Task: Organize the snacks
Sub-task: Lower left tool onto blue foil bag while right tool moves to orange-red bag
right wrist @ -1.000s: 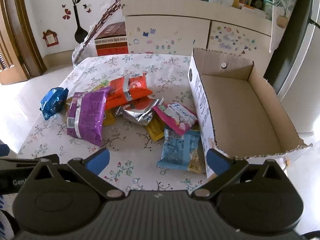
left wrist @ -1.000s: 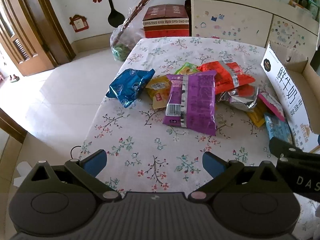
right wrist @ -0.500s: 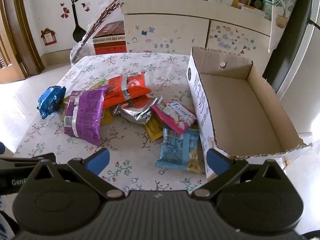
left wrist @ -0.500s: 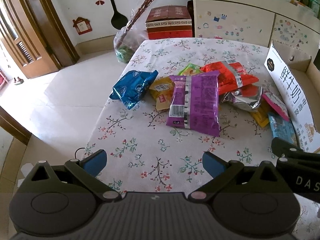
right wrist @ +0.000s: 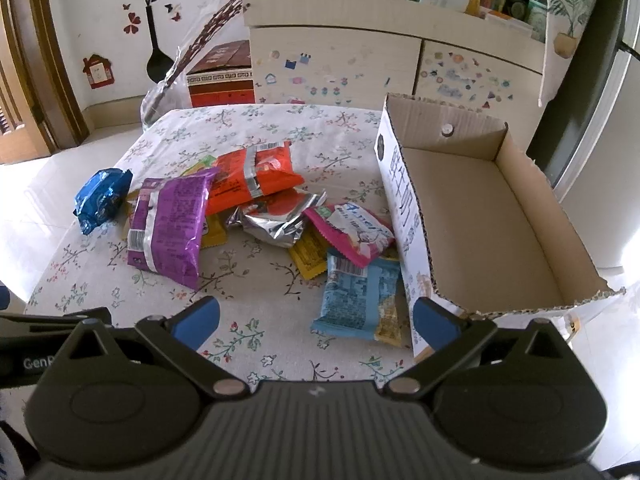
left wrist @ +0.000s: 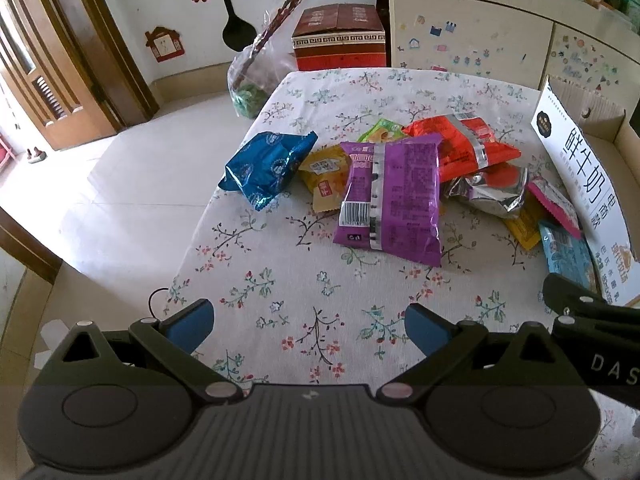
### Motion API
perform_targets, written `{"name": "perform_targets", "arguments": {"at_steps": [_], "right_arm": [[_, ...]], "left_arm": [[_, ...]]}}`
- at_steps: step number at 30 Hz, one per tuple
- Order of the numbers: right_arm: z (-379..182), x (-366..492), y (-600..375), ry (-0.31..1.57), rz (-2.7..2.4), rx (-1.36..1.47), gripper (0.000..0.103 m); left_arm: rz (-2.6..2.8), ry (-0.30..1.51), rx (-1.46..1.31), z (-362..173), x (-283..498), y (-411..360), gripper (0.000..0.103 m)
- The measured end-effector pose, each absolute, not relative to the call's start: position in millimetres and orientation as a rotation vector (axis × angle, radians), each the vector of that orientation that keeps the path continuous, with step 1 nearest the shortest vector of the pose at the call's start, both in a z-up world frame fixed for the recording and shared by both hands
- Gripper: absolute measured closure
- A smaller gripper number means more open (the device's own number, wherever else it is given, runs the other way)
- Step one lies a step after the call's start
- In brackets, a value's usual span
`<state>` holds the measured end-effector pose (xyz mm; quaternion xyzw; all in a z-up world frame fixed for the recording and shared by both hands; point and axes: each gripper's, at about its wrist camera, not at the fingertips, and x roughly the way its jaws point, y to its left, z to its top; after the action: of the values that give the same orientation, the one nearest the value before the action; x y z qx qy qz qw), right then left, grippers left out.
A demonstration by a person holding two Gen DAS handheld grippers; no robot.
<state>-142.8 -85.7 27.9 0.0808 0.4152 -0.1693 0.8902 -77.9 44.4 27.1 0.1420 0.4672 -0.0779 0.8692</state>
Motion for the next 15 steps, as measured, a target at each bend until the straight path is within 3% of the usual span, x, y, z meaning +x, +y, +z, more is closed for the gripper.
{"name": "perform_targets", "arguments": {"at_steps": [15], "right_arm": [[37, -148, -99, 0.833, -0.233, 0.285, 0.001]], "left_arm": [[-0.134, 1.004, 0.125, 38, -57, 66, 0.0]]}}
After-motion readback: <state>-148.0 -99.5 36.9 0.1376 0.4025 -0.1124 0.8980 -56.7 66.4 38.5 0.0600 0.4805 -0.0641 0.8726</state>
